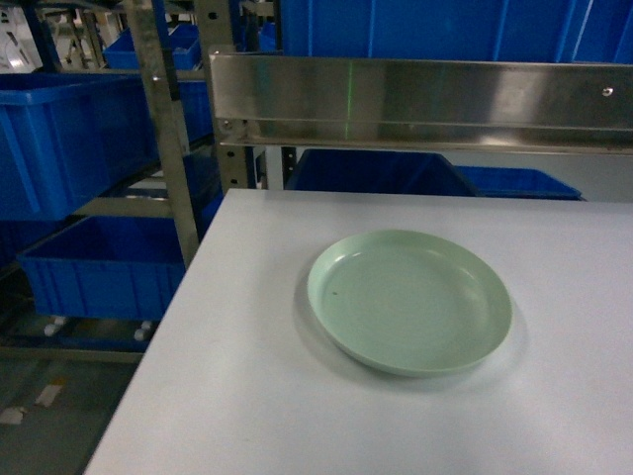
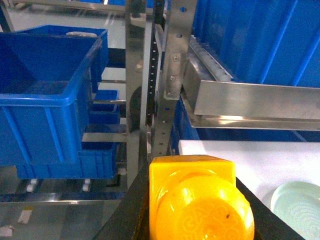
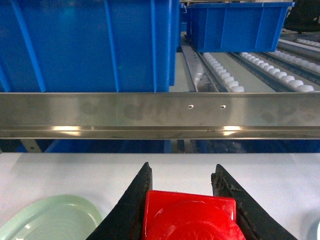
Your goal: Sort and place red and yellow blocks in left bins
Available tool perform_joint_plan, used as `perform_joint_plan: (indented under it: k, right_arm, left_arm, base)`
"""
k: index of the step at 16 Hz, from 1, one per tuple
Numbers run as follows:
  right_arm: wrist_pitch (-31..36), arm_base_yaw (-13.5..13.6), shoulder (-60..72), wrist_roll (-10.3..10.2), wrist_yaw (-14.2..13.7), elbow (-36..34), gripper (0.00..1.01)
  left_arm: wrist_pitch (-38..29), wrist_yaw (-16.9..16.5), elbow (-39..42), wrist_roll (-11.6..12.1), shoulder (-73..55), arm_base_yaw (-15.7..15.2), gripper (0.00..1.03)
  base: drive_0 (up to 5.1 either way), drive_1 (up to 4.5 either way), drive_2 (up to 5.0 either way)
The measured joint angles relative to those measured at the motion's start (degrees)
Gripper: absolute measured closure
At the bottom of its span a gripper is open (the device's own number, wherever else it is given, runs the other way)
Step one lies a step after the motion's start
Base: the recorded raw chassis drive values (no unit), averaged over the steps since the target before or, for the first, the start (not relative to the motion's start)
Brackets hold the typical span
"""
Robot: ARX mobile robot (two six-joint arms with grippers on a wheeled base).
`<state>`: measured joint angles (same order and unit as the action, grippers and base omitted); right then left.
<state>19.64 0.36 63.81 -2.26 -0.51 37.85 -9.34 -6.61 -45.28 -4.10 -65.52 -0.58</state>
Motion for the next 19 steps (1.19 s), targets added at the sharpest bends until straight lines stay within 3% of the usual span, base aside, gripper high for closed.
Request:
perform_joint_plan:
  k: [19]
  right_arm:
    - [-0.3,0.0,0.2,0.0,0.0,-0.1,0.72]
  left_arm:
    - [-0.1,0.1,0.0,0.0,0.0,0.0,0.76]
  base:
    - [-5.0,2.48,2.5]
